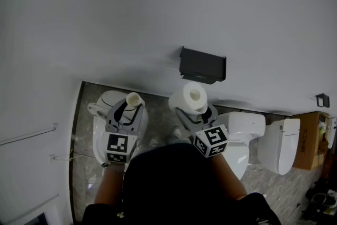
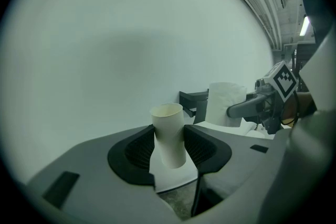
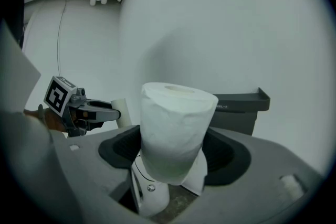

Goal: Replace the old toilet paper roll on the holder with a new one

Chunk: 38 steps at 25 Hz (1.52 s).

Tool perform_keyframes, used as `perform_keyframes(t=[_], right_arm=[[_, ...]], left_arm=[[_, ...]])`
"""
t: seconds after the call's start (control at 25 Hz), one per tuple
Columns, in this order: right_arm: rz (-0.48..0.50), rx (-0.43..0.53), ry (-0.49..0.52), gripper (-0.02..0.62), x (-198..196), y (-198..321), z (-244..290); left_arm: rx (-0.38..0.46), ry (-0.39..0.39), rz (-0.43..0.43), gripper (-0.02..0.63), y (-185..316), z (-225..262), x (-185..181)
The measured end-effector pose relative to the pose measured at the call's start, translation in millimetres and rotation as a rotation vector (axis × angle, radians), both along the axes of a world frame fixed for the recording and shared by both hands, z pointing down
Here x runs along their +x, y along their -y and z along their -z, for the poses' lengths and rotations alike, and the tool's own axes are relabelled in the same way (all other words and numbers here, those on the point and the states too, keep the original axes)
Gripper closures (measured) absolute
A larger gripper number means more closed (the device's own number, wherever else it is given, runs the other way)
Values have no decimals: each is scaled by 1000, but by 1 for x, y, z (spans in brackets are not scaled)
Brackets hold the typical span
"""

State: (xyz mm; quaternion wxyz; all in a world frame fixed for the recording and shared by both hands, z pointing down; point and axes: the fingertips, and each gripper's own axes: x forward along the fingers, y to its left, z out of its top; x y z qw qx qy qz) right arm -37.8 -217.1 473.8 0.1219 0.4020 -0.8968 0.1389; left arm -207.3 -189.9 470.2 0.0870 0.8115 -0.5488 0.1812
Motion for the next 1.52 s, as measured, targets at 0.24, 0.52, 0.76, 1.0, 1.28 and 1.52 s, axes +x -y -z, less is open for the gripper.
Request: perform_keyframes(t=[0.24, 0.52, 0.76, 1.0, 1.28, 1.52], right_arm=[[11, 58, 2, 241, 0, 21, 27], [-5, 163, -33, 241, 18, 63, 71], [-33, 212, -62, 240, 36, 99, 96], [-49, 200, -134, 241, 50, 125, 89], [-53, 141, -214, 239, 62, 149, 66], [-43, 151, -238, 237, 63, 152, 63]], left_arm=[[-8, 0, 10, 419, 6, 1, 1], [-19, -27, 39, 419, 13, 1, 3], [-27, 6, 41, 419, 19, -3, 5], [-19, 23, 49, 419, 26, -6, 7], [-35, 27, 59, 419, 33, -10, 13], [-44, 22, 74, 419, 36, -12, 15]])
